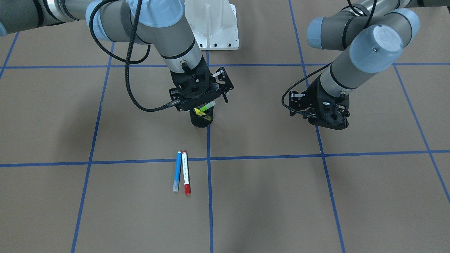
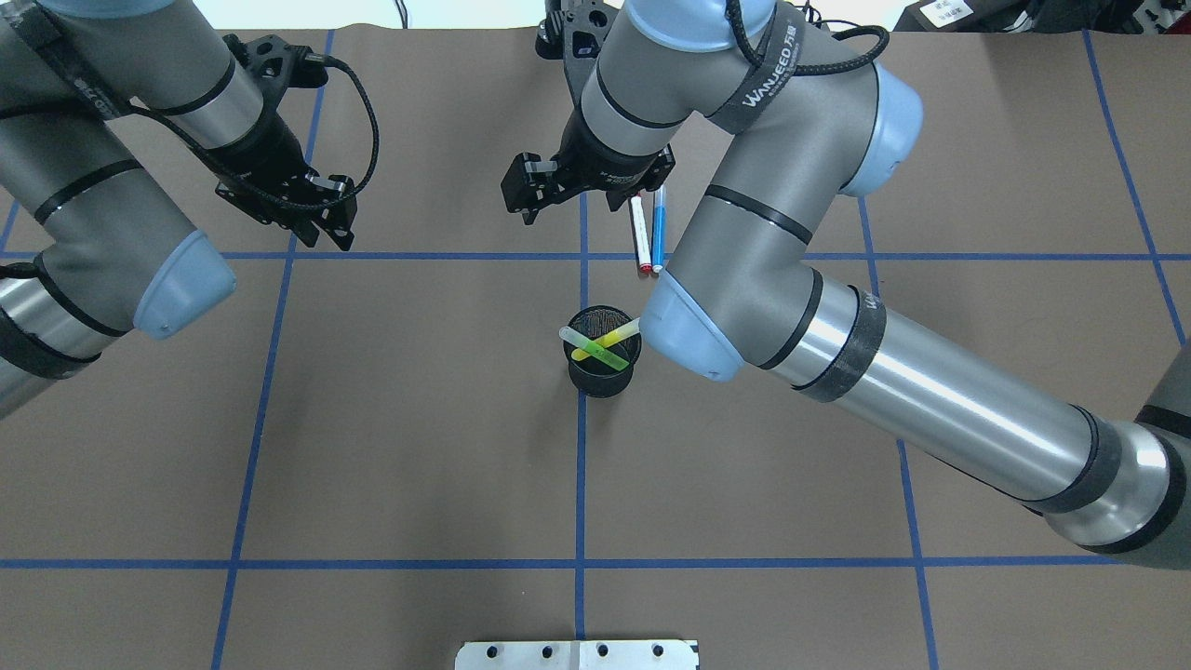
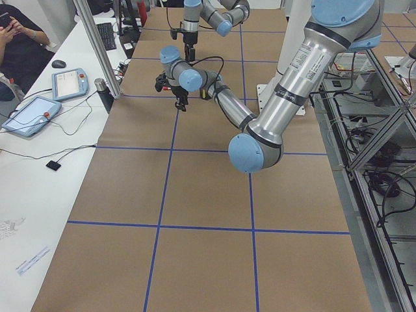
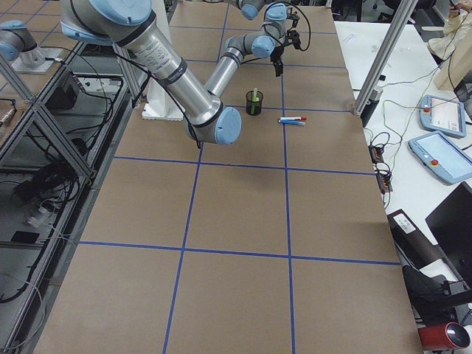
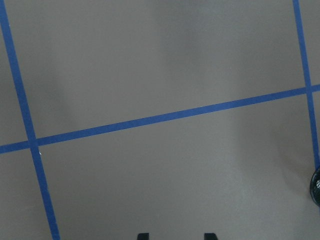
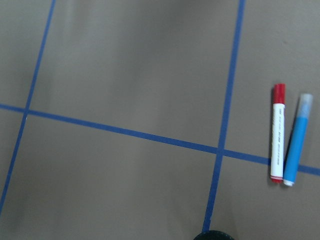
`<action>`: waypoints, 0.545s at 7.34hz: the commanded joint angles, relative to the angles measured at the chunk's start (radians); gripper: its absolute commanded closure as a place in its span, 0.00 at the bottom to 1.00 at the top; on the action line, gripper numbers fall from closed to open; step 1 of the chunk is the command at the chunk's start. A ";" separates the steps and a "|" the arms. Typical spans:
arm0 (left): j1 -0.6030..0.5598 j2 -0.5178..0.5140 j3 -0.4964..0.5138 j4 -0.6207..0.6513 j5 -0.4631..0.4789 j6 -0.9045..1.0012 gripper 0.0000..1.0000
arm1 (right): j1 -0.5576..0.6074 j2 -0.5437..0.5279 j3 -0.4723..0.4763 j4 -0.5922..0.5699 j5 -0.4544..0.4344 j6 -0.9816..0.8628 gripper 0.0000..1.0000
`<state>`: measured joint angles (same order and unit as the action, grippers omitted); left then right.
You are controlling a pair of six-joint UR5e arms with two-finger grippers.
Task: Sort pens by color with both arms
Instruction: 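Move the right gripper over the pen cup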
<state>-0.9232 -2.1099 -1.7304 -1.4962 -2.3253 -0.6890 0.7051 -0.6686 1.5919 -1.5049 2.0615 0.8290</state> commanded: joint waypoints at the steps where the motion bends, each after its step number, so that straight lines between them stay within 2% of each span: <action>1: 0.000 0.016 -0.008 0.022 -0.026 0.000 0.52 | -0.006 0.038 -0.059 -0.001 -0.006 -0.190 0.07; 2: -0.002 0.019 -0.012 0.028 -0.028 0.000 0.52 | -0.015 0.078 -0.125 -0.001 -0.004 -0.264 0.06; 4: -0.005 0.045 -0.029 0.060 -0.046 0.000 0.52 | -0.035 0.083 -0.193 -0.003 -0.015 -0.377 0.10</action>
<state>-0.9269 -2.0824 -1.7474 -1.4502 -2.3633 -0.6888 0.6812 -0.5918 1.4417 -1.5067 2.0537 0.5231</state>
